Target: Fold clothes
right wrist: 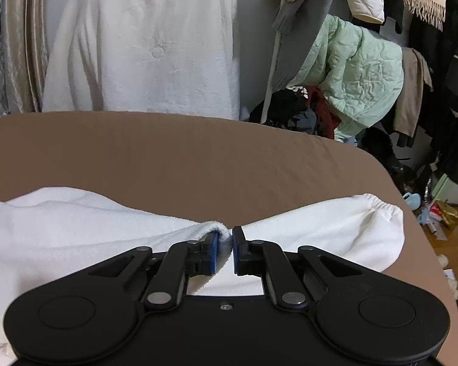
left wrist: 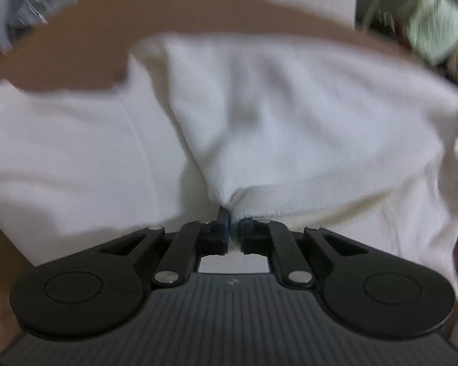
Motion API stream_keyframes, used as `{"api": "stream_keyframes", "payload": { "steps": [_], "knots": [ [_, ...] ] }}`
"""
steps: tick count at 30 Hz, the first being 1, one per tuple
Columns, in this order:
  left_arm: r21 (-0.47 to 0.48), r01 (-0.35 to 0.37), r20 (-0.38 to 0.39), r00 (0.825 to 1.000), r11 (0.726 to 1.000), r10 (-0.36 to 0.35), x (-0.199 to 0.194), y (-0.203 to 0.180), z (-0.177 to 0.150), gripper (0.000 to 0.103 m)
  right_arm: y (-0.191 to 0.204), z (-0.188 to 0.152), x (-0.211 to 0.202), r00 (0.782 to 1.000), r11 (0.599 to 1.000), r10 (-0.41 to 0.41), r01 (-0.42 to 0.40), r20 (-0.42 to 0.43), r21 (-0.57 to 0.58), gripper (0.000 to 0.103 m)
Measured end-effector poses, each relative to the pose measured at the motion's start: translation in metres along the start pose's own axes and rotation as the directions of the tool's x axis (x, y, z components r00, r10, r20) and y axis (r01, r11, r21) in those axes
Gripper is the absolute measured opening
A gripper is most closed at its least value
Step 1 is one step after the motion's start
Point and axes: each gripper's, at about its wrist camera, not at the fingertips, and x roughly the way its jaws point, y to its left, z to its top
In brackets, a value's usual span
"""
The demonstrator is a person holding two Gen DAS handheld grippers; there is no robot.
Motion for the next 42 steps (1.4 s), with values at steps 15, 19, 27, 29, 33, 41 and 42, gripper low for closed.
{"api": "stream_keyframes", "payload": {
  "steps": [15,19,27,29,33,41,42],
  "knots": [
    [0.062,-0.366,0.312,0.891,0.928,0.331,0.018,0.046,0.291,0.004,0.048,0.193,0.001,0.947,0.96,0.264,-0.275,0.183,0.041,0.008],
    [0.041,-0.372,0.283,0.895,0.928,0.346,0.059,0.065,0.361,0.004,0.08,0.256,0.032,0.947,0.962,0.273,-0.273,0.167,-0.021,0.008],
    [0.022,-0.396,0.172,0.906,0.918,0.386,0.19,0.085,0.386,0.004,0.13,0.282,0.171,0.985,0.979,0.167,-0.163,0.027,-0.12,0.008],
    [0.048,-0.406,0.159,0.905,0.912,0.395,0.216,0.085,0.376,0.004,0.14,0.273,0.203,0.991,0.982,0.131,-0.129,0.004,-0.135,0.007],
    [0.07,-0.406,0.122,0.91,0.911,0.396,0.255,0.092,0.368,0.004,0.161,0.257,0.249,0.999,0.978,0.048,-0.047,0.002,-0.205,0.007],
    [-0.155,-0.236,0.037,0.969,0.959,0.245,0.276,0.142,0.378,0.019,0.141,0.247,0.292,0.992,0.991,0.108,-0.113,-0.068,-0.072,0.056],
    [-0.179,-0.191,0.078,0.975,0.965,0.207,0.269,0.146,0.378,0.019,0.137,0.246,0.296,0.989,0.991,0.124,-0.128,-0.077,-0.046,0.058]
  ]
}}
